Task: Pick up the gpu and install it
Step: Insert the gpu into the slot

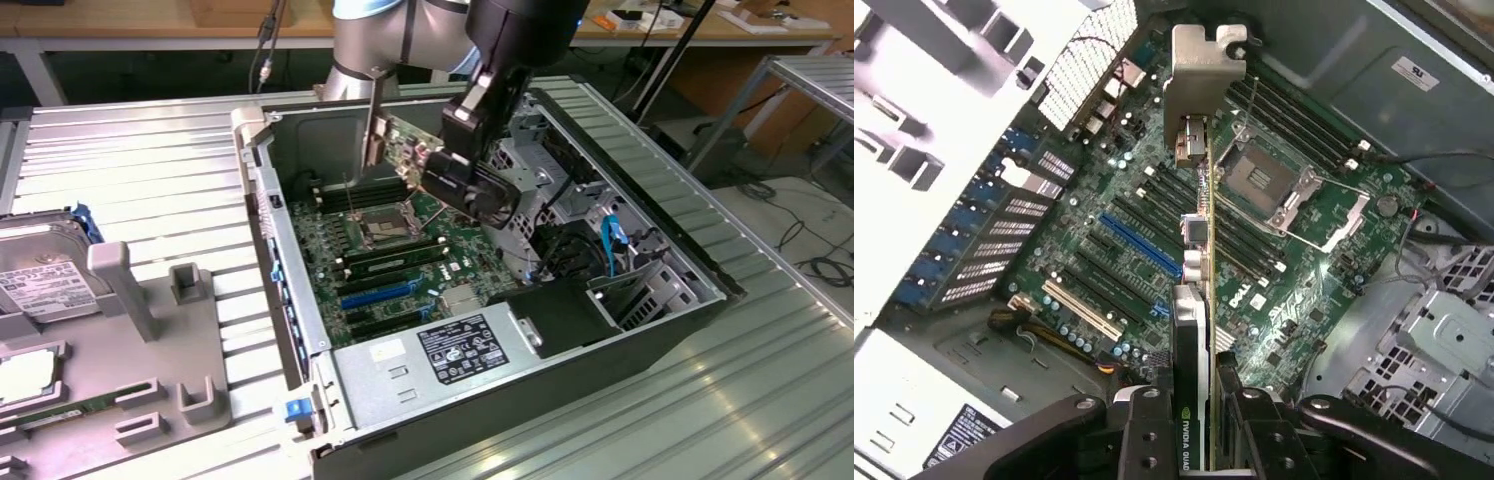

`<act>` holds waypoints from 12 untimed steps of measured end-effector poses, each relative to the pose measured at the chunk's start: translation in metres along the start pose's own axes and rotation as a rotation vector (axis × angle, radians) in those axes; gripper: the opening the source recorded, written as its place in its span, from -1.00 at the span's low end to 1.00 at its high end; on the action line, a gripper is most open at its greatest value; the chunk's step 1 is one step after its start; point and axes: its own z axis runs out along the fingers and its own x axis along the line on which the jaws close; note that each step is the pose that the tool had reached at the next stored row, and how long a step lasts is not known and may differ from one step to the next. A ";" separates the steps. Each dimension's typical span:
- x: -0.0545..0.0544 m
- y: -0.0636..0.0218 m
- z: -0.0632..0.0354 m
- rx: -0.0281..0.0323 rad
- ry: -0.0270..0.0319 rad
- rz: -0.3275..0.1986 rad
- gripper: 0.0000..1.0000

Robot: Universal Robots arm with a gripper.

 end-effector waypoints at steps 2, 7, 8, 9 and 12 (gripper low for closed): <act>0.000 0.0000 0.0000 0.0001 0.0028 -0.062 -0.47; 0.000 0.0000 0.0000 0.0002 0.0074 -0.162 -0.47; 0.000 0.0000 0.0000 0.0003 0.0080 -0.177 -0.47; 0.000 0.0000 0.0000 0.0003 0.0087 -0.192 -0.47; 0.000 0.0000 0.0000 0.0004 0.0117 -0.257 -0.47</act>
